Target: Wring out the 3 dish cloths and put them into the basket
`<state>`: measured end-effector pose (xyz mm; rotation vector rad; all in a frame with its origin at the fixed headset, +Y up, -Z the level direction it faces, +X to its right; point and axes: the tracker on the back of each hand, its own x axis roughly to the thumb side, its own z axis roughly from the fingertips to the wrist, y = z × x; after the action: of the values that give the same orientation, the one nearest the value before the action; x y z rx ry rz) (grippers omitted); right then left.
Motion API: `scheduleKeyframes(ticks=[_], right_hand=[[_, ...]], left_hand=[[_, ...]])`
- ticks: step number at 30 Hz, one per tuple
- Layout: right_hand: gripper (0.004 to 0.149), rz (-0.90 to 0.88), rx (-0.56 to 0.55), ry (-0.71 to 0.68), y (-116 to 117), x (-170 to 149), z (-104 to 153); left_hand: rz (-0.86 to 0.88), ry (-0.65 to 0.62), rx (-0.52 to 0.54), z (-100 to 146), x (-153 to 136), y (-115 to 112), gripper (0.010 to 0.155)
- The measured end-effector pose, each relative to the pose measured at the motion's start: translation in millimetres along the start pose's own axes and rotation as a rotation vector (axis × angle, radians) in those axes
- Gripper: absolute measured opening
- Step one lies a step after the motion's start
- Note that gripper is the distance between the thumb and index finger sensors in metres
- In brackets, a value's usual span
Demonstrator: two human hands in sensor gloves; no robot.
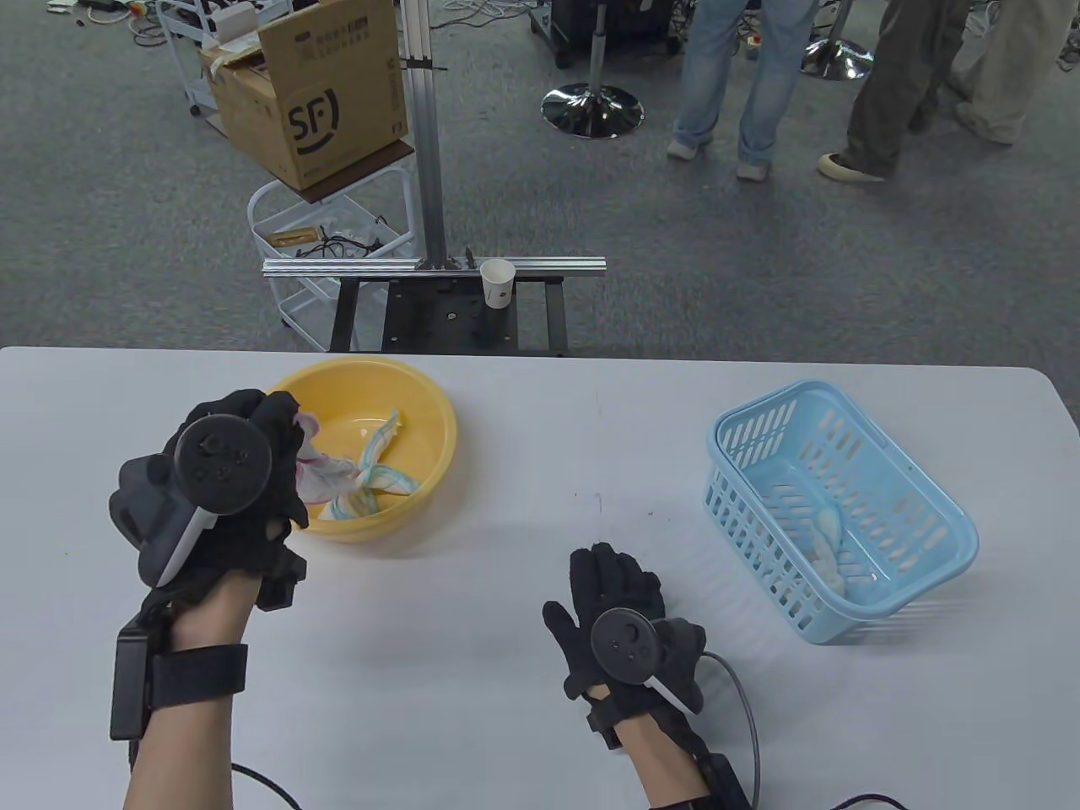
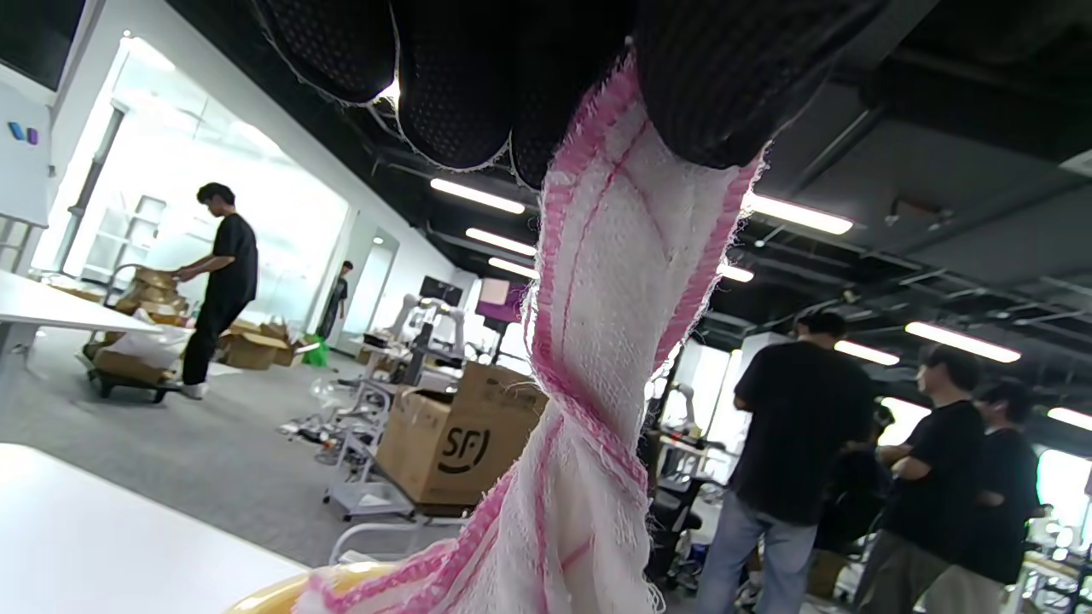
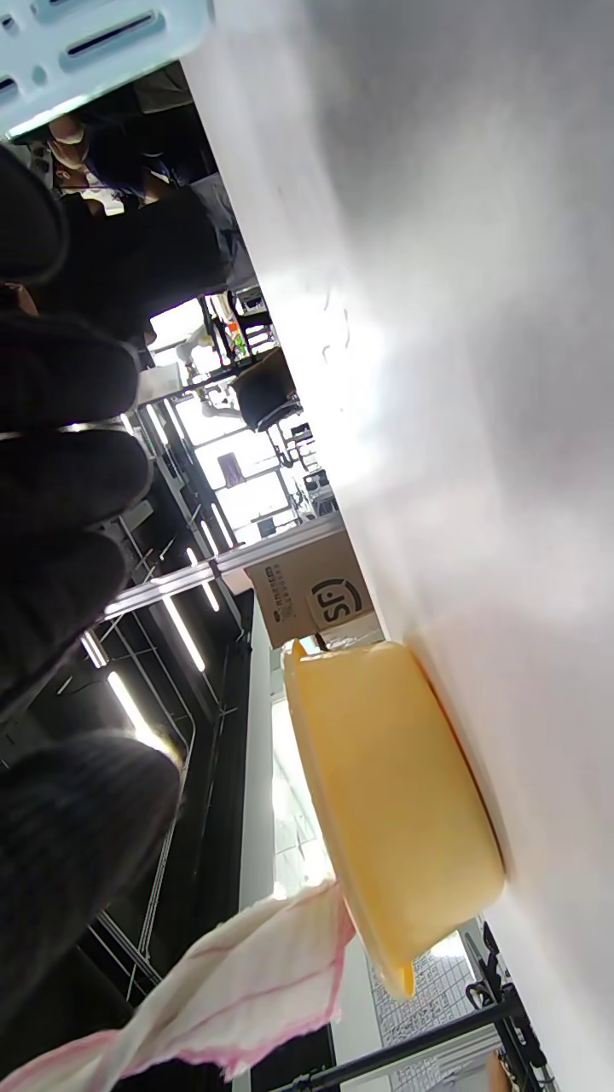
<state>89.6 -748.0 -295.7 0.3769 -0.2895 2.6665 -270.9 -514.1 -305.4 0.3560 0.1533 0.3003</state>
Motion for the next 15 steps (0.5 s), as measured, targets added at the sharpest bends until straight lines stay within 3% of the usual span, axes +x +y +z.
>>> scheduleKeyframes(ticks=[8, 15], right_hand=[[0.075, 0.006, -0.026, -0.071, -2, 14, 2], [0.081, -0.029, -0.127, -0.177, -13, 29, 6]], left_hand=[[0.062, -0.12, 0.065, 21, 30, 36, 0.047], [0.09, -0.229, 0.078, 35, 59, 45, 0.047]])
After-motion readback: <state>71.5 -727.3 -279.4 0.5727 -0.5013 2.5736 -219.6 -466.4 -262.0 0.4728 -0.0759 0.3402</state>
